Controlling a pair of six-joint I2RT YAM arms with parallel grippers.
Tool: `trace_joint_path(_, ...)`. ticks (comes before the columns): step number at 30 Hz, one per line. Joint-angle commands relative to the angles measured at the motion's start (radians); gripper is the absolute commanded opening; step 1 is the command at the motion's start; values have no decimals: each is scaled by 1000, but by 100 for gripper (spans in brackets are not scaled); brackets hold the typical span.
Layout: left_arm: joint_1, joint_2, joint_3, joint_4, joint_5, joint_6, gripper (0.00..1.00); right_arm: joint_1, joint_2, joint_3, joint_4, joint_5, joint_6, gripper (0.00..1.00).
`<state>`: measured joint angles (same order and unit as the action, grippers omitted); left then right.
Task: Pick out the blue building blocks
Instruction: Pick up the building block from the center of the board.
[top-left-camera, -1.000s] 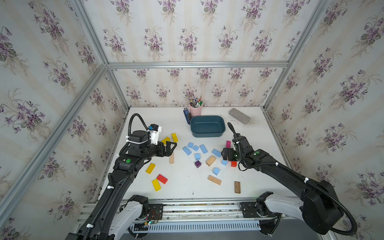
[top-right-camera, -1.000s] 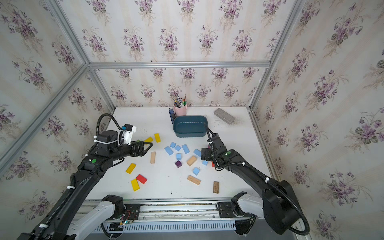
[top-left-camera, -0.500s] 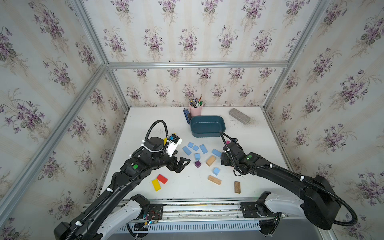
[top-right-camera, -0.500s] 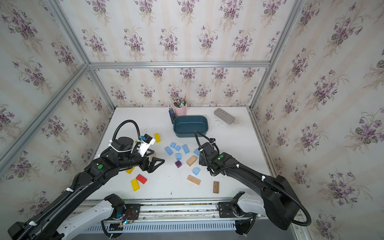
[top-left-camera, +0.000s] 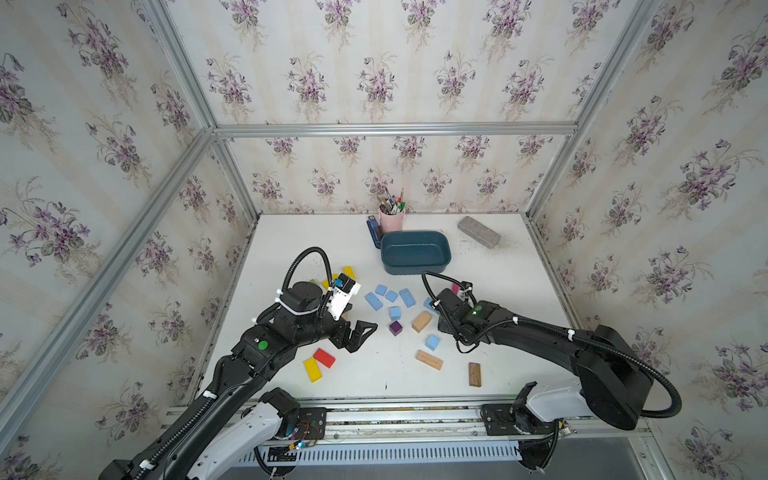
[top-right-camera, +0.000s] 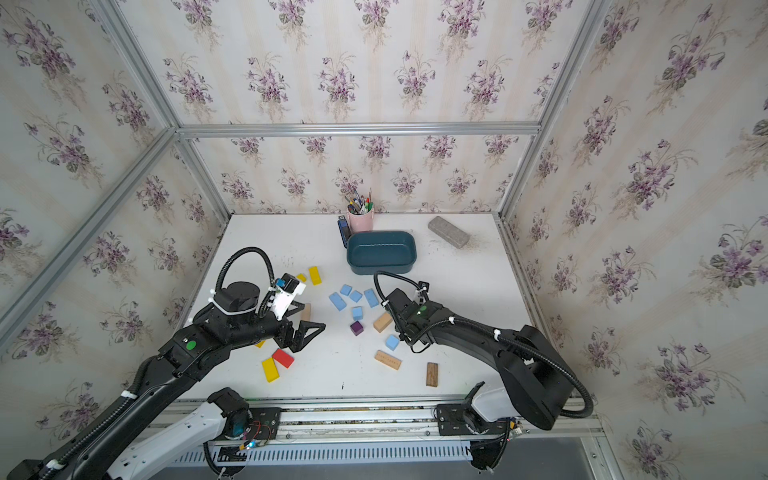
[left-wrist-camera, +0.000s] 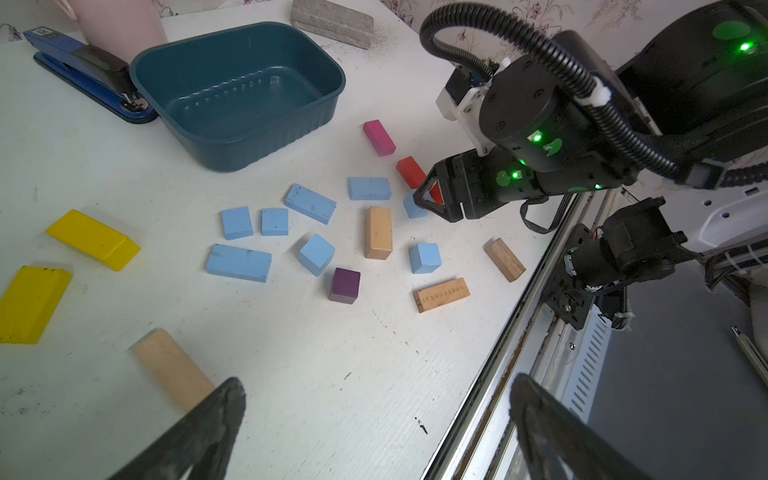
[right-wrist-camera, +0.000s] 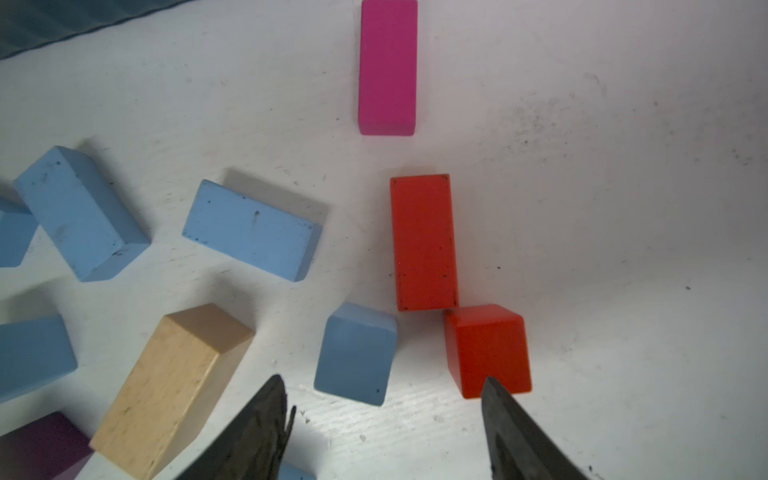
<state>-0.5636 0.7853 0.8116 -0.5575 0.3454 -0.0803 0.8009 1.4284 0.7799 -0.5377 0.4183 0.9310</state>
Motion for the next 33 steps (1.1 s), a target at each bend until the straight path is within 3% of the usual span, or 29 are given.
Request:
trace_joint_path(1,-1,1,0,17,1,10,99,3,30,16,-16,23,76,65)
trace_joint_path(33,-5,22,-5,18,3,11,99,3,232,62,67,5,112,27)
